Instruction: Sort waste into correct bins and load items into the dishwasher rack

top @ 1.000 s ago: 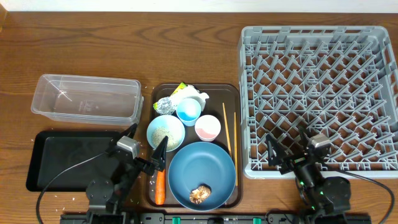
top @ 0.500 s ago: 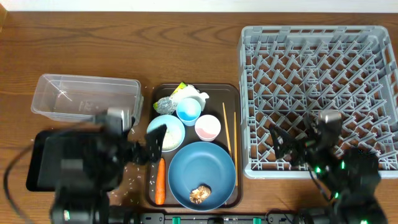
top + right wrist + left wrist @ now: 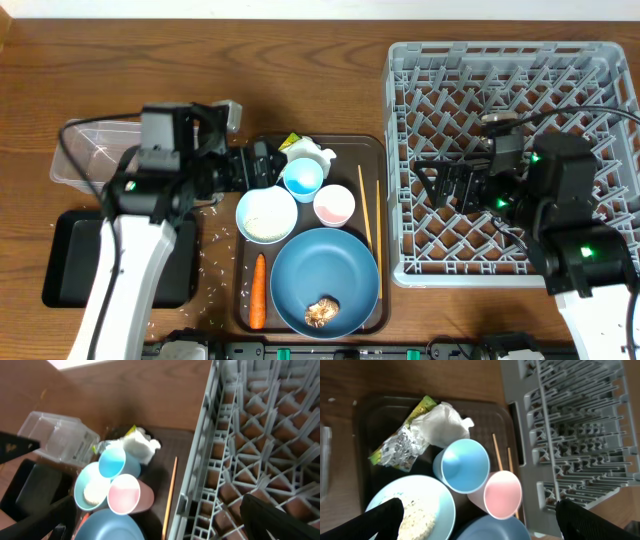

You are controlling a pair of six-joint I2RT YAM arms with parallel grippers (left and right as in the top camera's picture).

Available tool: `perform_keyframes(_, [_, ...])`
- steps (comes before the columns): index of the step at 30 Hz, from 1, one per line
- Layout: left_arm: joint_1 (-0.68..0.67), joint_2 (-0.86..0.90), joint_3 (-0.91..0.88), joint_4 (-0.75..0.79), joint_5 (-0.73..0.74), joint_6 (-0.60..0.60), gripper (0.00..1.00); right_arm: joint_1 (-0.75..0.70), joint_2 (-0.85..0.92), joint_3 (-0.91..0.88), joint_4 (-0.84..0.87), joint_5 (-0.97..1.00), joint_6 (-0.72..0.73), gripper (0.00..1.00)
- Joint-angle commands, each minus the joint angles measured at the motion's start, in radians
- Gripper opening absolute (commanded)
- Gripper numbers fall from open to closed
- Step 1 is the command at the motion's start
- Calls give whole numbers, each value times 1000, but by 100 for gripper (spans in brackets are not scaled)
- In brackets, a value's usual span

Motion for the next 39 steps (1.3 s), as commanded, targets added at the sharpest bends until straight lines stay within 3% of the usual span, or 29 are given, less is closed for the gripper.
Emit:
perform_keyframes(1, [-44,66,20,15,-105,-18,98,-6,25,15,-15,-24,-17,99])
perform_keyframes(5, [-135,156,20,20,-303,-51,99,-6,56,15,-21,-5,-16,99])
perform_keyframes(7, [-175,200,20,22,-360,-51,95,-6,67,15,-29,-2,-6,99])
perform_keyframes(11, [-234,277,20,62,-367,-58,78,-6,88,15,-43,33,41,99])
perform_keyframes(14, [-257,322,20,79,-451,-63,64,-6,97,15,-49,35,58,99])
perform_keyframes(16, [-261,341,20,90,-482,-71,63,-6,98,15,-55,35,63,99])
perform_keyframes(18, [-261,354,20,105,-483,-74,63,-6,98,15,-62,36,63,99])
perform_keyframes(27, [-274,428,19,145,-474,-84,40,-6,98,15,-63,36,63,99])
perform_keyframes(31, [-276,456,19,166,-474,-84,39,-6,98,15,-65,35,63,99])
perform_keyframes(33, [-276,465,19,171,-474,-84,31,-6,98,15,-65,35,63,99])
perform_keyframes(36, [-276,462,21,174,-469,-84,7,-6,98,15,-64,35,63,99])
perform_keyframes(39, [-276,443,32,171,-455,-85,6,-6,98,15,-63,36,63,99])
